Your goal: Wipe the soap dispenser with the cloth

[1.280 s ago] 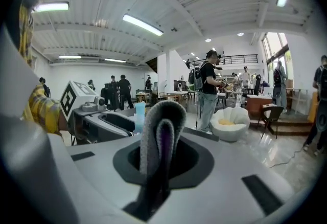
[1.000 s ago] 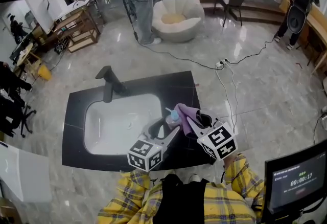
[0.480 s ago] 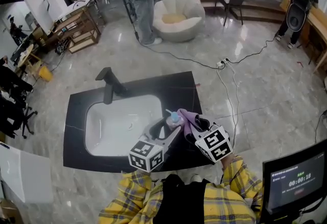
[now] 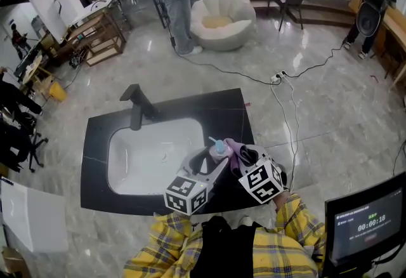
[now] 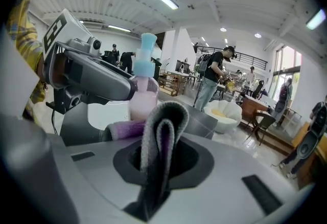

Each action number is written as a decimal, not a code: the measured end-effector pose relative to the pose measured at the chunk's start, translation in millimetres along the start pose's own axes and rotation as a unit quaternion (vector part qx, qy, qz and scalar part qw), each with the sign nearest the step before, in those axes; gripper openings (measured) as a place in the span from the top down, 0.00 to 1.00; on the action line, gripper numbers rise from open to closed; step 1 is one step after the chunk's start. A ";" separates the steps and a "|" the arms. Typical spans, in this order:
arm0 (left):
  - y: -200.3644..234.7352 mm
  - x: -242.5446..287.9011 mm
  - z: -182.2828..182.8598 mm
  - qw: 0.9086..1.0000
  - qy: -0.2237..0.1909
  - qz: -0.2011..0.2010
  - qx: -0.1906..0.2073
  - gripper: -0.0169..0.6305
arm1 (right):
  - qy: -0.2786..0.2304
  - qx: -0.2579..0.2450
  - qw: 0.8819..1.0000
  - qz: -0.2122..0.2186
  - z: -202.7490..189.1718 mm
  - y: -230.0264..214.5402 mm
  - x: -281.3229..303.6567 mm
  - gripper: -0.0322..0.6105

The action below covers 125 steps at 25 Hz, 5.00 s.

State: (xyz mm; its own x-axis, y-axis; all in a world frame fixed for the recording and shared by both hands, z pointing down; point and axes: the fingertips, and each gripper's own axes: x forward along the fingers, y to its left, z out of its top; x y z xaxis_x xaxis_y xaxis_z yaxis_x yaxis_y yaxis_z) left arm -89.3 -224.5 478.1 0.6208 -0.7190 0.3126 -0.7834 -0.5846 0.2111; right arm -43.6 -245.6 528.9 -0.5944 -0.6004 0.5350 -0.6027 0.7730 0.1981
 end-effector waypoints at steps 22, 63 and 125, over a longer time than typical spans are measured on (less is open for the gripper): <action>3.6 -10.8 1.1 0.999 -0.005 -0.042 0.019 0.60 | 0.043 -0.013 0.999 0.008 -4.8 25.3 0.3 0.88; 18.6 15.6 -2.9 0.992 -0.027 0.104 0.059 0.54 | -0.095 0.076 0.988 -0.090 50.3 -29.6 -71.1 0.88; -15.9 -24.4 10.7 0.989 -0.097 -0.110 0.000 0.54 | -0.081 0.176 0.979 -0.063 30.2 8.5 -43.6 0.88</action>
State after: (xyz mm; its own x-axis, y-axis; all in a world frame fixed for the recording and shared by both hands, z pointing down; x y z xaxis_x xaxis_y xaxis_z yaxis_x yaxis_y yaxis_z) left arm -91.7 -201.7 457.2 0.7709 -0.6325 0.0749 -0.6281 -0.7355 0.2540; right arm -38.9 -219.1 482.4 -0.5625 -0.7336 0.3812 -0.8062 0.5890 -0.0560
